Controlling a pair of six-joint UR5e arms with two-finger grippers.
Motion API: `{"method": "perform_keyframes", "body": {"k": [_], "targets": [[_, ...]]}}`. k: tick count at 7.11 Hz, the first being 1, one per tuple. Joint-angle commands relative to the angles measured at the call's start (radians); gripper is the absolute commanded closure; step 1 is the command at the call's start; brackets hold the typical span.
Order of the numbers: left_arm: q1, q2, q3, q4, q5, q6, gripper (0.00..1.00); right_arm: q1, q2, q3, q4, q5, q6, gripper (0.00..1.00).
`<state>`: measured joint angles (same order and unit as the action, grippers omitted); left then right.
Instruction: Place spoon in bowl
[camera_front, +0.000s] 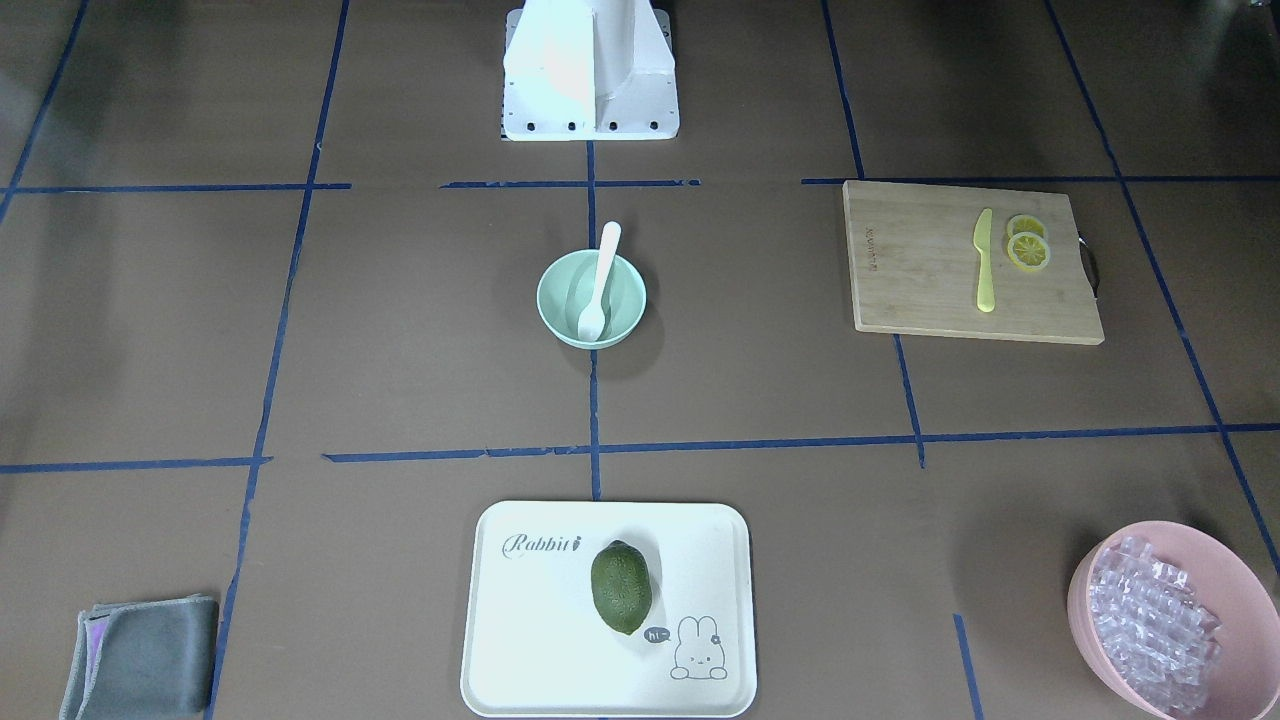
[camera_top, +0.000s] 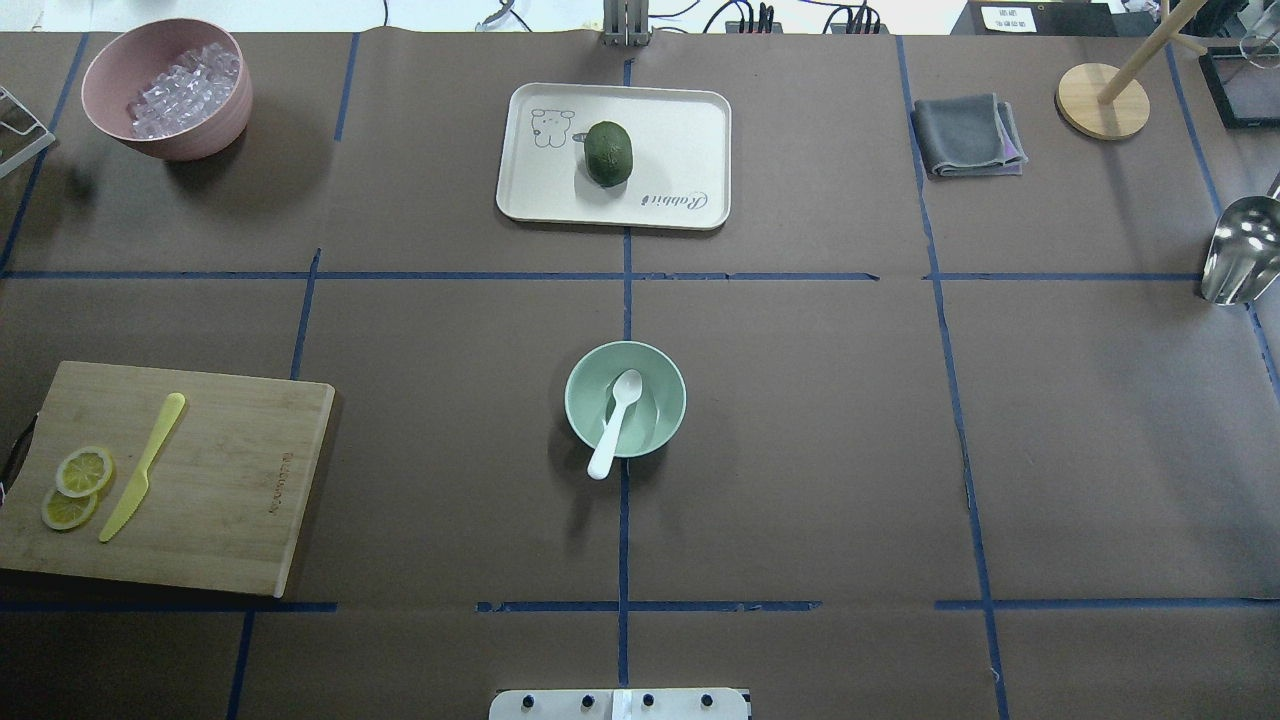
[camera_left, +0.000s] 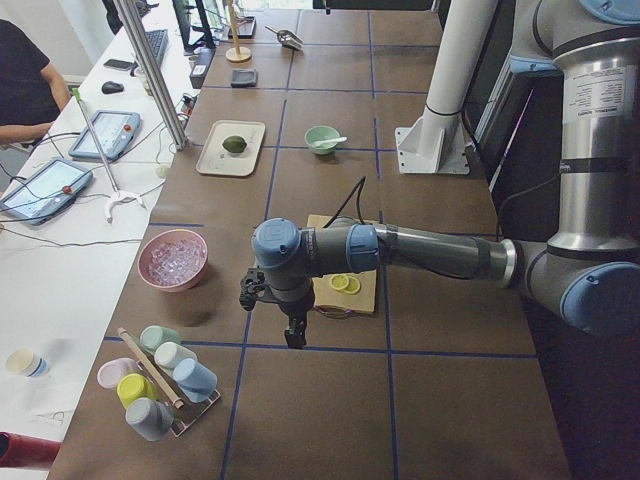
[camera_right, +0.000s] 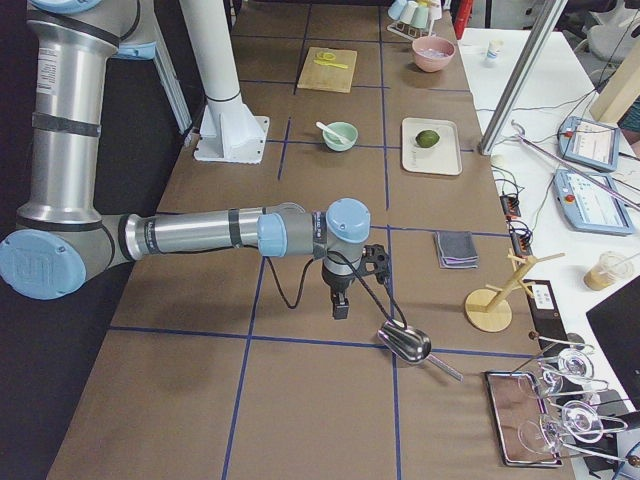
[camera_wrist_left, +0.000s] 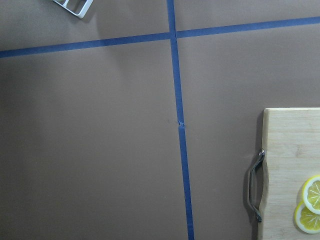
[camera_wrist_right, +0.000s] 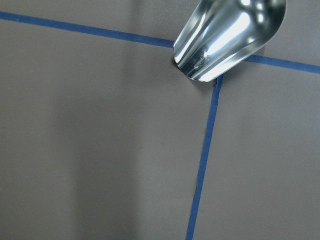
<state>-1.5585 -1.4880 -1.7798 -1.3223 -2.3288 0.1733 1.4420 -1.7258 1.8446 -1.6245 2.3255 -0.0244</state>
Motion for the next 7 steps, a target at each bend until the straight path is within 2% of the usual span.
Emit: {"method": "perform_keyframes", "body": {"k": [1, 3, 7], "targets": [[0.0, 0.0, 0.016, -0.002, -0.001, 0.0, 0.0, 0.0, 0.0, -0.001, 0.0, 0.0, 0.0, 0.01], [0.0, 0.002, 0.046, -0.003, -0.003, 0.002, 0.0, 0.0, 0.0, -0.001, 0.0, 0.002, 0.0, 0.01], [0.0, 0.0, 0.037, -0.002, -0.003, 0.0, 0.0, 0.0, 0.0, -0.002, 0.0, 0.002, 0.0, 0.01]]}}
